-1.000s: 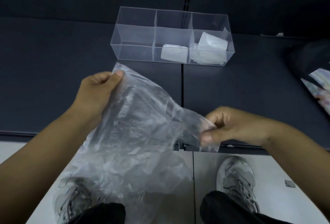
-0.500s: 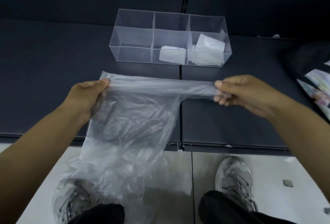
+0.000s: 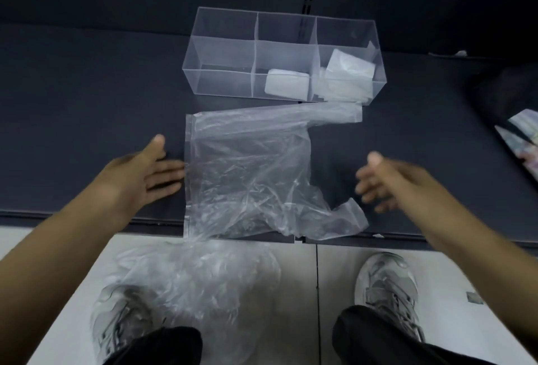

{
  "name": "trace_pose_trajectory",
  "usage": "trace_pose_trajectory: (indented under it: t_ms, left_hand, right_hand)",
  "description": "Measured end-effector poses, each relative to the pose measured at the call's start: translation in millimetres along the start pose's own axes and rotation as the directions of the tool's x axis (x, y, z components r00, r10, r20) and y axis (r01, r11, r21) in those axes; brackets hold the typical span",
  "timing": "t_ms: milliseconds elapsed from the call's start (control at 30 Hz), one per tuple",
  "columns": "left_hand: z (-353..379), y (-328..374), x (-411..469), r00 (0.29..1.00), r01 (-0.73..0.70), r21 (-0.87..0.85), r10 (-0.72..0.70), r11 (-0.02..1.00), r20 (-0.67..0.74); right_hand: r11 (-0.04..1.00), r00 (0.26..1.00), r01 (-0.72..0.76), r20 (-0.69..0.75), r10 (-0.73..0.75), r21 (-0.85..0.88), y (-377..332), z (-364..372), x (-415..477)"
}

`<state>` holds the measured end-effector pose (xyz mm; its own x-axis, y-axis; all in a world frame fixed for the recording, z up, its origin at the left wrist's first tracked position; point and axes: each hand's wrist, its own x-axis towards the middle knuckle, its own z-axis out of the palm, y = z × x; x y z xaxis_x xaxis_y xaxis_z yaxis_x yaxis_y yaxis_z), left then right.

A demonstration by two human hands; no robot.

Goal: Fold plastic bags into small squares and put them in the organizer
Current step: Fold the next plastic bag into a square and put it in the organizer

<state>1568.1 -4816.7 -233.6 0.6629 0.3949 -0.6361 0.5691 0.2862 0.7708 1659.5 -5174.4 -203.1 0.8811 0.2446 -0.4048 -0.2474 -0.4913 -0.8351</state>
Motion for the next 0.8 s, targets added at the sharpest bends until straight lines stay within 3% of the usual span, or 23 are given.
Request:
trace_pose_trajectory:
  t_ms: [67, 100, 133, 167, 233, 300, 400, 467, 600, 800]
  left_hand:
    - [-3, -19, -21, 0.995, -0.046, 0.098, 0.054, 0.994, -0.083]
    - [-2, -30, -30, 0.976, -0.134, 0.229, 0.169, 0.964, -0.138]
    - [1, -39, -38, 0.925, -0.238, 0.431, 0.338, 0.87, -0.172]
    - [7, -46, -47, 0.852, -0.326, 0.618, 0.506, 0.715, -0.136]
    - [21, -59, -56, 0.732, -0.484, 0.752, 0.678, 0.447, 0.068]
    - [34, -66, -52, 0.741, -0.496, 0.798, 0.646, 0.343, 0.183]
    - [40, -74, -33, 0.794, -0.353, 0.929, 0.561, 0.114, 0.233]
    - [38, -80, -24, 0.794, -0.295, 0.955, 0.548, -0.029, 0.262]
    - [36, -82, -22, 0.807, -0.274, 0.958, 0.522, -0.084, 0.277]
    - [37, -80, -25, 0.806, -0.282, 0.952, 0.508, -0.121, 0.304]
  right_hand:
    - [0.998, 0.993, -0.041, 0.111, 0.047, -0.055, 5, 9, -24]
    - [0.996, 0.992, -0.049, 0.108, 0.057, -0.072, 8, 13, -29]
    - [0.995, 0.995, -0.059, 0.081, 0.065, -0.077, 13, 16, -30]
    - [0.995, 0.996, -0.069, 0.056, 0.074, -0.076, 17, 19, -29]
    - [0.996, 0.997, -0.071, 0.031, 0.073, -0.06, 26, 23, -25]
    - [0.998, 0.999, -0.05, -0.006, 0.05, -0.039, 35, 24, -22]
    - [0.998, 0.996, 0.022, -0.083, -0.027, -0.061, 44, 22, -18]
    - [0.99, 0.985, 0.056, -0.156, -0.076, -0.131, 50, 15, -14]
    - [0.947, 0.932, 0.031, -0.333, -0.143, -0.319, 59, -10, -6]
    - [0.834, 0.912, 0.005, -0.339, -0.23, -0.552, 70, -8, -17]
